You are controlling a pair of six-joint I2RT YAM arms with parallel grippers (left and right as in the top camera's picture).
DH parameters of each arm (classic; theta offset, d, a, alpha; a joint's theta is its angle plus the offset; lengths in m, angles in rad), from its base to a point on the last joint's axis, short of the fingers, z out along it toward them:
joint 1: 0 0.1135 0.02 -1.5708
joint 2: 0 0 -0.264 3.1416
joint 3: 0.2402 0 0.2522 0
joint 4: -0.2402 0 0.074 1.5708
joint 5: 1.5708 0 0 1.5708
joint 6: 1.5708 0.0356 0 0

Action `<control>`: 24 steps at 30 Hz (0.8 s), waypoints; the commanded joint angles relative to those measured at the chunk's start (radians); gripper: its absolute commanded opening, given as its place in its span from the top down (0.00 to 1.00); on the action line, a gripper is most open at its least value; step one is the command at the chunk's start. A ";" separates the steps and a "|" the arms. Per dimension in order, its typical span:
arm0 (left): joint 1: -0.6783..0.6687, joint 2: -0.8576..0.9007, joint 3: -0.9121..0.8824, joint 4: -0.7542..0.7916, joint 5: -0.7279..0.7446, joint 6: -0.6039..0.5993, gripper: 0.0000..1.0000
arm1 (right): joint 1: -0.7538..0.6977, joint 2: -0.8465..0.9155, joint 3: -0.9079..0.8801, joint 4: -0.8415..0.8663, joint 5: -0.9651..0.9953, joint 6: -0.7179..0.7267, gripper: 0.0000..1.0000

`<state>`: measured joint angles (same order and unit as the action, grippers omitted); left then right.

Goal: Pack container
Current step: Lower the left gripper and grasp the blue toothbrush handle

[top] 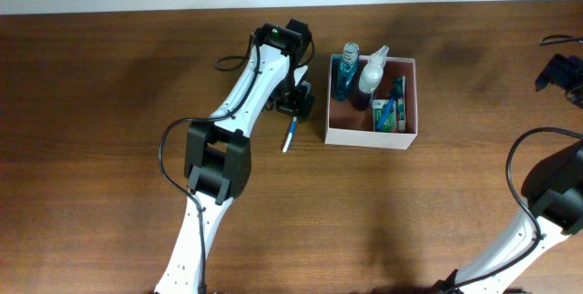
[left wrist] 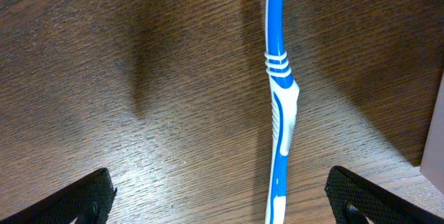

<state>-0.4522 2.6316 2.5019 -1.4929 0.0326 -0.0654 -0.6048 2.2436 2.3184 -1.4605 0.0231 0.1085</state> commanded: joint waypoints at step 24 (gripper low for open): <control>0.001 0.022 -0.080 0.065 -0.003 -0.010 0.01 | -0.004 -0.010 -0.007 0.003 0.016 0.009 0.01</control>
<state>-0.4522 2.6427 2.4371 -1.4338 0.0257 -0.0689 -0.6048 2.2436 2.3184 -1.4601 0.0231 0.1085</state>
